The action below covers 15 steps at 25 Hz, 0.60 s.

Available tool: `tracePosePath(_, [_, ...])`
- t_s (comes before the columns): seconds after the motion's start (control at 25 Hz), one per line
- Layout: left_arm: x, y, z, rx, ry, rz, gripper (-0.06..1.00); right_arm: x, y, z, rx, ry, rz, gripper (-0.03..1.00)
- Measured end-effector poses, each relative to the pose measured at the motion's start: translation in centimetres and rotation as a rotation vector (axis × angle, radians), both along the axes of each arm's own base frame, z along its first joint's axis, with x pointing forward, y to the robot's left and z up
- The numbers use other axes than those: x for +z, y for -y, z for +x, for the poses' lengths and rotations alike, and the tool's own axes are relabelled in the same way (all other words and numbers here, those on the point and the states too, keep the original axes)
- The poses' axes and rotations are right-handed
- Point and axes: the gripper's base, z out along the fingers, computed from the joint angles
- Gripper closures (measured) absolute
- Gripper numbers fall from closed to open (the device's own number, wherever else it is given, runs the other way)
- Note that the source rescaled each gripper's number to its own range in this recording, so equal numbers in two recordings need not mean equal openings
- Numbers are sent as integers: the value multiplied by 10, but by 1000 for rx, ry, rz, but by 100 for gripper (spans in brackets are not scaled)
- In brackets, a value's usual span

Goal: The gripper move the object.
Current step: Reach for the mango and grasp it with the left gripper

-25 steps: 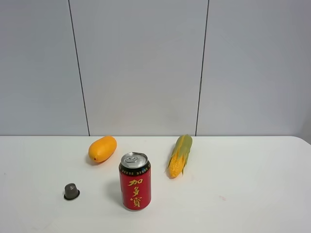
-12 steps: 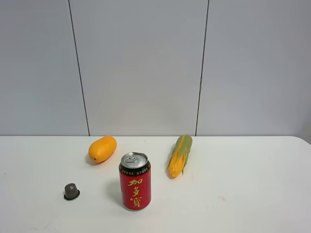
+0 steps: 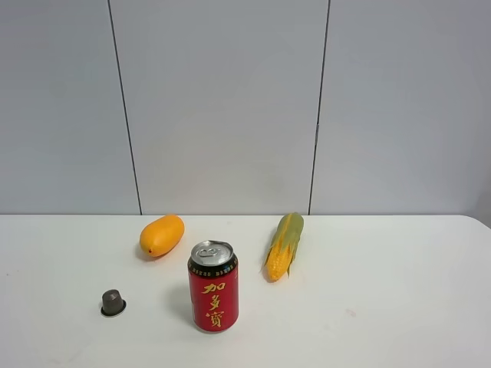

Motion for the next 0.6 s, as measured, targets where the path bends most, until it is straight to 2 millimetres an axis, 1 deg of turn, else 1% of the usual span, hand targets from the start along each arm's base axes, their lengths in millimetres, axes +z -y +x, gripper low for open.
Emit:
tracePosePath(0.08, [8,0,8,-4,-30,-1,-6,0,0,0,0,0,0,-3])
tracePosePath(0.16, [21,0,20,-13,-49,-11,-6,0,0,0,0,0,0,-3])
tracePosePath(0.28, [45,0,50,-27,-91,-39,-6,0,0,0,0,0,0,-3])
tracePosePath(0.44, [78,-1,104,-50,-145,-95,-6,0,0,0,0,0,0,-3])
tracePosePath(0.48, [85,0,120,-56,-155,-114,-6,0,0,0,0,0,0,-3])
tracePosePath(0.56, [95,-1,153,-64,-184,-149,-6,0,0,0,0,0,0,-3])
tracePosePath(0.6, [101,-1,166,-69,-184,-166,-6,0,0,0,0,0,0,-3])
